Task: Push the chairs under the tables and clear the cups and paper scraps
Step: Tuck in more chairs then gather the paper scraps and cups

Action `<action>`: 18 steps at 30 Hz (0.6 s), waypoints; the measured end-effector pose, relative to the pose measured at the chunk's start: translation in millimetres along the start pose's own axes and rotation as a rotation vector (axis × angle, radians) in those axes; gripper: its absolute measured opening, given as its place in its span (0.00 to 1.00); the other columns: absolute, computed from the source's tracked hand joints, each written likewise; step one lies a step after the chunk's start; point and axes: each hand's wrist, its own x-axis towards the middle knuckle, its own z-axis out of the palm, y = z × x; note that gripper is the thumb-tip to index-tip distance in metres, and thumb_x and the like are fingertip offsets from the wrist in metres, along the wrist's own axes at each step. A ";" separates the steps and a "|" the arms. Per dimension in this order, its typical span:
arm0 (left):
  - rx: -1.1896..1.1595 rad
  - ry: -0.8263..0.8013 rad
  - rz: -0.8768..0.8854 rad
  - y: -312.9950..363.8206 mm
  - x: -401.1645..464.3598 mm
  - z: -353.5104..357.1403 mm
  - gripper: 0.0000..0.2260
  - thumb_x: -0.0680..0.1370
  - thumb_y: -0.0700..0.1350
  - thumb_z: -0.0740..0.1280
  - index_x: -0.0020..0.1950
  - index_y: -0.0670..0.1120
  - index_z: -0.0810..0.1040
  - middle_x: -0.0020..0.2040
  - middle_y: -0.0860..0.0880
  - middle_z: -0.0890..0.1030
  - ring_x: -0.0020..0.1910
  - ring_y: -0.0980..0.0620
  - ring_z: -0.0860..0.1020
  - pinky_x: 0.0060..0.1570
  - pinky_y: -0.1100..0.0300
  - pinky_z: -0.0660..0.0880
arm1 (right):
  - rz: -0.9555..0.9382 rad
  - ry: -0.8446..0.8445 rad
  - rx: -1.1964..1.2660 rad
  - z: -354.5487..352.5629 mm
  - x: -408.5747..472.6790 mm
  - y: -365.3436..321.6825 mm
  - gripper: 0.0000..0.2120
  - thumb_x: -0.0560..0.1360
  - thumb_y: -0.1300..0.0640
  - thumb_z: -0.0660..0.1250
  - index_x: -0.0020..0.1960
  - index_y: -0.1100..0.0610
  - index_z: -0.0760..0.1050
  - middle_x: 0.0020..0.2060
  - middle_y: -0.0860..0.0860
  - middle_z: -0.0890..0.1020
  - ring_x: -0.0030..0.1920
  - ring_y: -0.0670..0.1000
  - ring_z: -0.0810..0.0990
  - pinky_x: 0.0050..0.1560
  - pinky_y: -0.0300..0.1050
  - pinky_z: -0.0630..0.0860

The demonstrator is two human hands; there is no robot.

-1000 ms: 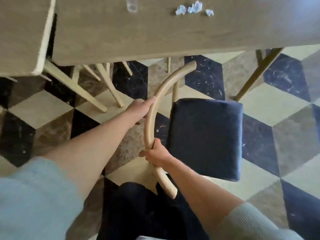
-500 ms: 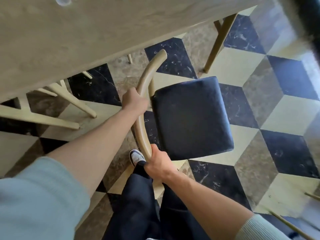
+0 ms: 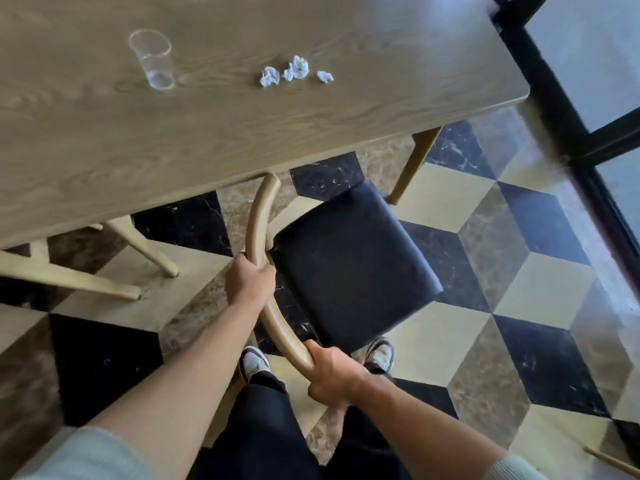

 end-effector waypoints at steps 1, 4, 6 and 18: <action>-0.016 0.013 -0.019 2.3 -7.0 4.4 0.16 0.75 0.43 0.70 0.63 0.43 0.76 0.48 0.47 0.78 0.37 0.49 0.76 0.40 0.54 0.75 | -0.020 -0.010 -0.024 -5.1 -1.1 9.7 0.18 0.66 0.57 0.65 0.52 0.43 0.64 0.44 0.50 0.80 0.45 0.59 0.82 0.47 0.52 0.79; -0.074 0.063 -0.094 9.2 -19.2 17.1 0.16 0.76 0.44 0.71 0.62 0.43 0.76 0.53 0.43 0.80 0.48 0.41 0.81 0.50 0.46 0.81 | -0.069 -0.028 -0.085 -22.1 -0.1 32.1 0.19 0.65 0.57 0.65 0.54 0.45 0.67 0.44 0.49 0.80 0.45 0.57 0.82 0.51 0.55 0.80; -0.125 0.110 -0.142 15.7 -28.5 30.1 0.16 0.76 0.44 0.72 0.62 0.43 0.76 0.54 0.42 0.82 0.49 0.40 0.82 0.50 0.45 0.82 | -0.125 -0.045 -0.114 -38.5 1.3 54.2 0.19 0.65 0.57 0.65 0.54 0.46 0.68 0.43 0.49 0.80 0.43 0.55 0.82 0.49 0.55 0.82; -0.475 0.289 -0.525 62.5 -117.0 170.7 0.16 0.72 0.44 0.74 0.57 0.44 0.74 0.55 0.41 0.83 0.48 0.40 0.82 0.47 0.47 0.83 | -0.343 -0.116 -0.692 -220.3 -8.9 214.7 0.15 0.70 0.56 0.67 0.56 0.46 0.74 0.41 0.46 0.77 0.45 0.55 0.81 0.38 0.46 0.75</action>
